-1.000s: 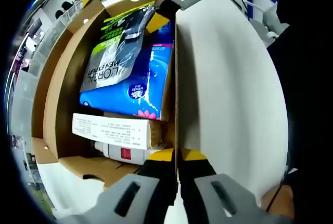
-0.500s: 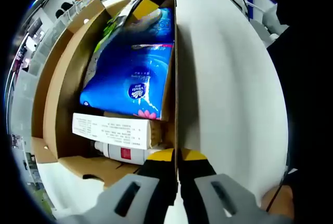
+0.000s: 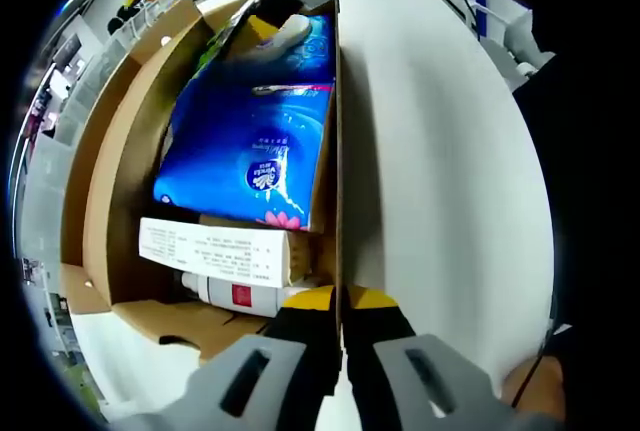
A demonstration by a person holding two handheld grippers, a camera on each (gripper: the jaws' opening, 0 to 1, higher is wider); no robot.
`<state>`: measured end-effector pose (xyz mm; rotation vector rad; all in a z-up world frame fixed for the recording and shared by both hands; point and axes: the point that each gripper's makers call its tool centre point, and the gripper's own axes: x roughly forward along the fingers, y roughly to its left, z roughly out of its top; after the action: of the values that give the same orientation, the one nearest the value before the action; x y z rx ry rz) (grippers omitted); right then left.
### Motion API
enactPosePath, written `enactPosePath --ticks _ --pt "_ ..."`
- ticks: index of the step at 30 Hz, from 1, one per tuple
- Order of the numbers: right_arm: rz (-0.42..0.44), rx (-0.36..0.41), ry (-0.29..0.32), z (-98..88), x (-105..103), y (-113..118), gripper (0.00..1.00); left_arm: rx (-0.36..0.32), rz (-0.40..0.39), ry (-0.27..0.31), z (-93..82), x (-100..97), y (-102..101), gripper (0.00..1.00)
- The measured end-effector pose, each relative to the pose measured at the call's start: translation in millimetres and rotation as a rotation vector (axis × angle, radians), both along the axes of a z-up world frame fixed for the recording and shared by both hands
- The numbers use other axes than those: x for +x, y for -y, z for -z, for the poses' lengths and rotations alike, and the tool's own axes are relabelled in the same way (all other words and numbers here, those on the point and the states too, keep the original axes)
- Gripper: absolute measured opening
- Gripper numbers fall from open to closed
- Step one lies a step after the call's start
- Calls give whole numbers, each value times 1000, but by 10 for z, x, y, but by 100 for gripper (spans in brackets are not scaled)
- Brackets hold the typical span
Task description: Operate the shoe box by opening the lid, removing the specified soft item, and placing it in the target area until the item is outside and the box remains undamaged.
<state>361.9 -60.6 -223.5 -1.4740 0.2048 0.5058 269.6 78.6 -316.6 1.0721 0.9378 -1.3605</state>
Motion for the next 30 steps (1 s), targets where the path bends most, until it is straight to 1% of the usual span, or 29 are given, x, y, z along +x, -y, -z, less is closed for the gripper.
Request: enactPosePath --ticks 1,5,10,12,15,20,30 --pt "-4 -2 -6 17 -11 -12 55 0 0 0 0 0 1 2" --pt "7 -4 -9 71 54 -6 54 0 0 0 -1 1 4 2" --pt "9 -4 -2 73 93 -17 51 0 1 0 -1 2 8 2" --pt "8 -4 -3 76 108 -23 49 0 2 0 -3 4 10 2" --pt "-8 -28 -14 129 111 -38 42 0 2 0 -5 3 10 2" --pt "-3 -33 -38 196 116 -34 43 0 3 1 -10 2 11 2" --pt "12 -39 -47 270 173 -4 41 0 6 1 -13 -8 13 2"
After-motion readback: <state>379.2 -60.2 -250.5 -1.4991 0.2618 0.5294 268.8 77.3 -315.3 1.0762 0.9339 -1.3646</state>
